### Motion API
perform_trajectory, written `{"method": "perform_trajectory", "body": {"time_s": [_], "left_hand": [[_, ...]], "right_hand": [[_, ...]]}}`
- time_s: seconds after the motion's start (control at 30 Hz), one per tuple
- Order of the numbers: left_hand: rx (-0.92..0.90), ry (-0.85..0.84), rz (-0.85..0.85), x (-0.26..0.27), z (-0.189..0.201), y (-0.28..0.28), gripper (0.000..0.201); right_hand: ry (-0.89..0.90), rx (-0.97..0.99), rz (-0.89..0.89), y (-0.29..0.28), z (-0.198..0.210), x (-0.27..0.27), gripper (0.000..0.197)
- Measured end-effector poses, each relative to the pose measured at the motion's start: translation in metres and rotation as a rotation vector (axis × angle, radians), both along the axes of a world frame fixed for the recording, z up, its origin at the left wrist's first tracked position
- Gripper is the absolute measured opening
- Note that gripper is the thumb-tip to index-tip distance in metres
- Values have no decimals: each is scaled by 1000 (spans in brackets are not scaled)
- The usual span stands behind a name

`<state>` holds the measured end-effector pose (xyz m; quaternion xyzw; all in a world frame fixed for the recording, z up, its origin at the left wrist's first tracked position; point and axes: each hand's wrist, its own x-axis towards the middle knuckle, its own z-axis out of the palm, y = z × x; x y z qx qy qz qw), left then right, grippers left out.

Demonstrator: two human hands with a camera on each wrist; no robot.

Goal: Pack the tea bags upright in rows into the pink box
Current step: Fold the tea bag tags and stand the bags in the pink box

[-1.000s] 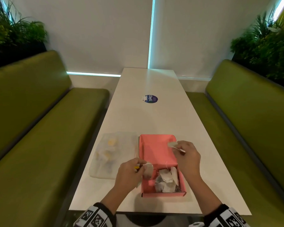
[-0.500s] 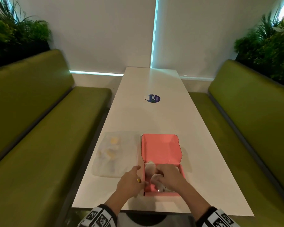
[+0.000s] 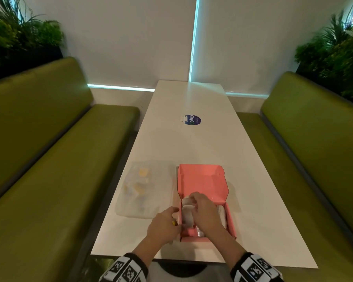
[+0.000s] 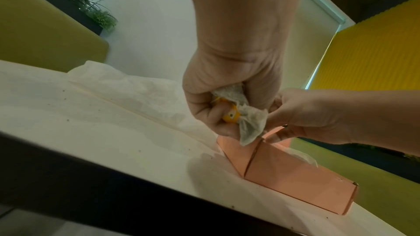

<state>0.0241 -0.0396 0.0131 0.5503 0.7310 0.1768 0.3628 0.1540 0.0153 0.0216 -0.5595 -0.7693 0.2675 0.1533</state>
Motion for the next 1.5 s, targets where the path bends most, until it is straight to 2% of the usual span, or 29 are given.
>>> {"method": "perform_trajectory", "body": {"time_s": [0.1, 0.17, 0.23, 0.33, 0.5, 0.6, 0.73, 0.87, 1.0, 1.1, 1.17, 1.4, 1.5], "left_hand": [[-2, 9, 1, 1, 0, 0, 51], [-2, 18, -1, 2, 1, -1, 51], [-3, 36, 0, 2, 2, 0, 52], [-12, 48, -2, 3, 4, -1, 51], [-11, 60, 0, 3, 4, -2, 50], [-24, 46, 2, 4, 5, -3, 51], [-34, 16, 8, 3, 5, -3, 53], [-39, 31, 8, 3, 5, -3, 52], [-46, 26, 11, 3, 6, -3, 55], [-53, 30, 12, 2, 4, -2, 56], [-52, 31, 17, 2, 4, -3, 56], [3, 89, 41, 1, 8, -4, 60], [91, 97, 36, 2, 18, 0, 49]], "right_hand": [[-33, 47, 27, -3, 9, 9, 31], [-92, -10, 170, -10, 15, 11, 25], [-246, -51, 317, -18, 18, 10, 21], [-371, -102, 302, -20, 2, 4, 21], [-482, -8, 320, -12, -11, -3, 23], [-417, 72, 308, -5, -9, 7, 24], [-449, 124, 87, 6, 3, 32, 27], [-414, 137, -71, 12, 12, 55, 20], [-411, 39, -23, 10, 9, 59, 21], [-505, 15, 40, 3, 5, 57, 30], [-511, 42, 24, 1, 4, 57, 23], [-326, 117, -50, 7, 10, 69, 13], [-225, 140, -32, 9, 20, 75, 12]]}}
